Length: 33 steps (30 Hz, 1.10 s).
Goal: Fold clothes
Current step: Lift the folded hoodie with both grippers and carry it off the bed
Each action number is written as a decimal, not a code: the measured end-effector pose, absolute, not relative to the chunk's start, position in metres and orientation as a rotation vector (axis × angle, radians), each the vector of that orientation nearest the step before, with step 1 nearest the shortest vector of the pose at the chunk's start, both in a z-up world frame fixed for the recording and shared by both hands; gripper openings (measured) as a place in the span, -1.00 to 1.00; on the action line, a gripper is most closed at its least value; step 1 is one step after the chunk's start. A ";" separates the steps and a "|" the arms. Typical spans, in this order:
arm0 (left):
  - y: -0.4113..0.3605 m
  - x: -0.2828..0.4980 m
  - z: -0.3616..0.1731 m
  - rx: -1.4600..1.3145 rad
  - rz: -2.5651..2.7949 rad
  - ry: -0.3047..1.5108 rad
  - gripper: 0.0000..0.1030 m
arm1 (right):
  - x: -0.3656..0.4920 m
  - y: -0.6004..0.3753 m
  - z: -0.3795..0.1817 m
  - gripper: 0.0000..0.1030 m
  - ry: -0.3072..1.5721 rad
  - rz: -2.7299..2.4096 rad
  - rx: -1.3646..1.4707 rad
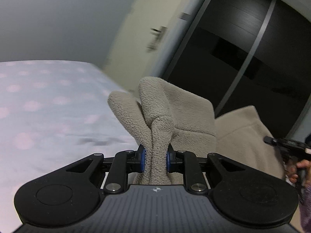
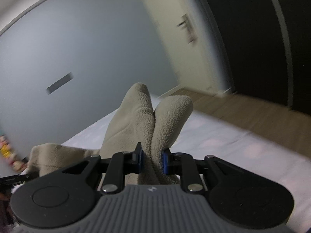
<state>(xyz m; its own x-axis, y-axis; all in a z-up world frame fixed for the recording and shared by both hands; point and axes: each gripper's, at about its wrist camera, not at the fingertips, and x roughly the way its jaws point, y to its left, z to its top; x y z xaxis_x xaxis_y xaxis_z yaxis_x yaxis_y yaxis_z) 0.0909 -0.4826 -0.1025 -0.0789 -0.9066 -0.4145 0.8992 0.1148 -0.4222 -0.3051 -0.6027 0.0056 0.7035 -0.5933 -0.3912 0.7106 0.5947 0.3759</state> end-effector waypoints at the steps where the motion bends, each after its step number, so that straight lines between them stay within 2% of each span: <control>1: -0.495 0.076 -0.100 -0.005 -1.525 0.699 -0.68 | -0.319 -0.610 0.011 -0.58 0.233 -0.794 0.530; 6: -0.540 0.016 -0.116 0.044 -1.614 0.773 -0.68 | -0.367 -0.658 0.031 -0.58 0.261 -0.934 0.470; 13: -0.580 -0.041 -0.164 0.123 -1.646 0.937 -0.68 | -0.371 -0.721 0.028 -0.58 0.358 -1.003 0.398; 26: -0.620 -0.054 -0.243 0.370 -1.584 1.127 -0.69 | -0.311 -0.806 -0.057 -0.58 0.510 -1.002 0.416; 33: -0.634 -0.048 -0.261 0.443 -1.561 1.166 -0.69 | -0.303 -0.840 -0.101 -0.57 0.550 -1.081 0.457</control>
